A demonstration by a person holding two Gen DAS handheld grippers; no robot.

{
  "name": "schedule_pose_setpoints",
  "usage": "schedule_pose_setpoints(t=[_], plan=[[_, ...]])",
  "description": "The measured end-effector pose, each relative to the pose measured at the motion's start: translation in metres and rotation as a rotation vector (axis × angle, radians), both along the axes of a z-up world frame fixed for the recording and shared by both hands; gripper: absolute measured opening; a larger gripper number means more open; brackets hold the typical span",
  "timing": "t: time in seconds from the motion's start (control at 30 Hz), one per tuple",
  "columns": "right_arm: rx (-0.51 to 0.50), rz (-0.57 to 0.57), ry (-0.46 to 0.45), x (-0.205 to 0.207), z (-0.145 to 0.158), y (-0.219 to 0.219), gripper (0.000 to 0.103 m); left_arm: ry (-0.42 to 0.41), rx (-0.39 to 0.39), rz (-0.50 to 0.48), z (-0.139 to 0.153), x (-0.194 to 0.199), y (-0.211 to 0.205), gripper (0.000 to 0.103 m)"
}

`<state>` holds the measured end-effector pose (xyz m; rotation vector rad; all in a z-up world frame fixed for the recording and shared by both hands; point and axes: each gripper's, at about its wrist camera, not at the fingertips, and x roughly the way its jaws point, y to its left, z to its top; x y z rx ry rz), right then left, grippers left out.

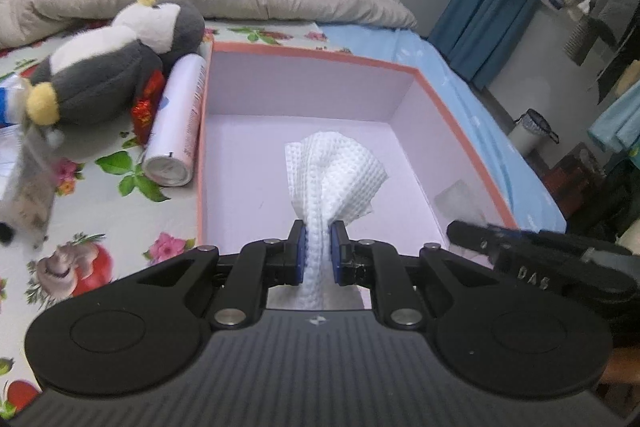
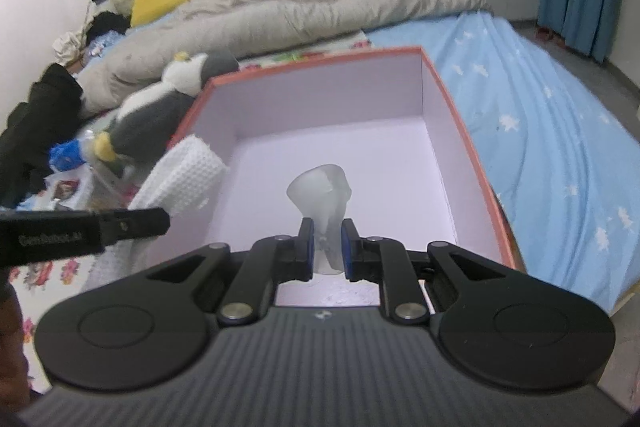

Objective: Organize soft objects
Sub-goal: 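Carry the white wipe and clear cup into the pink box with both grippers, then open both grippers to drop the wipe and cup in the box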

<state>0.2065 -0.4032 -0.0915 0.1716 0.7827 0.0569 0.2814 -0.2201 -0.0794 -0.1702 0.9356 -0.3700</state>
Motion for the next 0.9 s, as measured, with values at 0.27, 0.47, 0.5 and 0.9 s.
schedule_pose_setpoints(t=[0.27, 0.47, 0.5, 0.9], plan=[[0.028, -0.004, 0.116, 0.048, -0.047, -0.016, 0.018, 0.048, 0.025, -0.031, -0.037, 0.056, -0.023, 0.015], [0.037, -0.021, 0.16, 0.066, -0.069, -0.025, 0.021, 0.071, 0.044, -0.035, -0.054, 0.071, -0.031, 0.017], [0.045, -0.026, 0.169, 0.068, -0.072, -0.026, 0.022, 0.076, 0.046, -0.032, -0.055, 0.071, -0.031, 0.024], [0.051, -0.041, 0.16, 0.052, -0.058, -0.025, 0.041, 0.018, 0.039, -0.011, -0.019, 0.032, -0.013, 0.051]])
